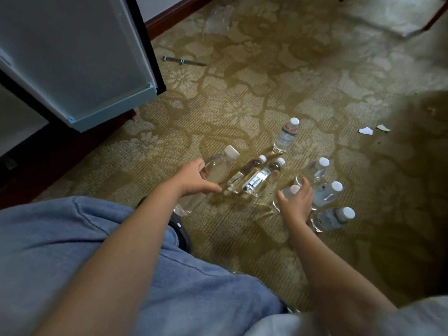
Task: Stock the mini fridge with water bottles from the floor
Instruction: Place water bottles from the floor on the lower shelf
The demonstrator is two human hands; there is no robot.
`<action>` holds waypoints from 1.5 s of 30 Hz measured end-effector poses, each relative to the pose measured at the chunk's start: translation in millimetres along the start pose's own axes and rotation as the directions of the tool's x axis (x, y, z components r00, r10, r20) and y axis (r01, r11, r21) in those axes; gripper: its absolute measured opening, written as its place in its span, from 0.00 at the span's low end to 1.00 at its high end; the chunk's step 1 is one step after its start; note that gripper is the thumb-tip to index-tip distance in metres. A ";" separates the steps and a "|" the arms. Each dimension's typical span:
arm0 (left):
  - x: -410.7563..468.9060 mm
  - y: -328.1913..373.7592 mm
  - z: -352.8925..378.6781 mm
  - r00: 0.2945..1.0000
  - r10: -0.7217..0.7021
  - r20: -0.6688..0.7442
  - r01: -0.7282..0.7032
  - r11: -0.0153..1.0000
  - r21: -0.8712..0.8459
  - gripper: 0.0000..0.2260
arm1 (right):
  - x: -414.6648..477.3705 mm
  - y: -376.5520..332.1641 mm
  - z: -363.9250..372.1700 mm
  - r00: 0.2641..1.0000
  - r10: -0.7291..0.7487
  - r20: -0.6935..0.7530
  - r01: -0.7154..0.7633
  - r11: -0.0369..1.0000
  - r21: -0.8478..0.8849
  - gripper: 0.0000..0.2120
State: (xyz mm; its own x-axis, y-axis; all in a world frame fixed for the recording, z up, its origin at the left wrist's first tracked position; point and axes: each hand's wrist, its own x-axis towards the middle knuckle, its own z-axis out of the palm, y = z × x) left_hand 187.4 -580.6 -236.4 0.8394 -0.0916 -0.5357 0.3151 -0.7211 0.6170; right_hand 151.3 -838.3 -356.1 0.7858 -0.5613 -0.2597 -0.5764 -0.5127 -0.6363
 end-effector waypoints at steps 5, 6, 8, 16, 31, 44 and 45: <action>0.8 -2.2 1.4 0.999 -0.042 0.017 0.042 0.999 0.001 0.43 | 10.1 16.1 16.8 0.968 0.228 0.102 -0.247 0.933 0.264 0.34; 0.6 -2.7 1.7 0.999 -0.049 0.016 0.049 0.999 0.002 0.44 | 14.8 16.7 18.5 0.967 0.231 0.109 -0.251 0.936 0.247 0.31; 0.8 -4.1 3.0 0.999 -0.048 0.006 0.048 0.999 0.024 0.42 | 23.9 15.0 20.1 0.962 0.237 0.135 -0.259 0.949 0.181 0.26; 1.8 -5.1 3.2 0.997 -0.068 -0.020 0.070 0.993 0.092 0.41 | 38.2 7.1 10.8 0.931 0.173 0.321 -0.185 0.983 0.005 0.27; -15.3 13.1 -26.6 0.977 -0.011 -0.214 -0.021 0.988 -0.150 0.28 | -15.1 -134.6 19.2 0.906 -0.202 0.373 -0.008 0.871 0.491 0.23; -89.5 23.2 -161.6 0.721 -0.098 -0.686 -0.286 0.859 -0.424 0.25 | -105.1 -324.6 -37.9 0.774 -0.544 0.325 0.073 0.586 0.807 0.17; -101.0 17.0 -174.2 0.702 -0.108 -0.704 -0.299 0.853 -0.429 0.25 | -117.1 -337.8 -38.9 0.745 -0.584 0.324 0.096 0.574 0.813 0.15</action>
State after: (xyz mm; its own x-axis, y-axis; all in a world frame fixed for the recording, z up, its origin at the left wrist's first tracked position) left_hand 185.1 -463.9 -71.4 0.8670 0.4969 -0.0371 0.2078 -0.2930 0.9333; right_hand 245.3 -624.7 -82.5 0.9942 0.0917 -0.0568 -0.0727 0.1802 -0.9809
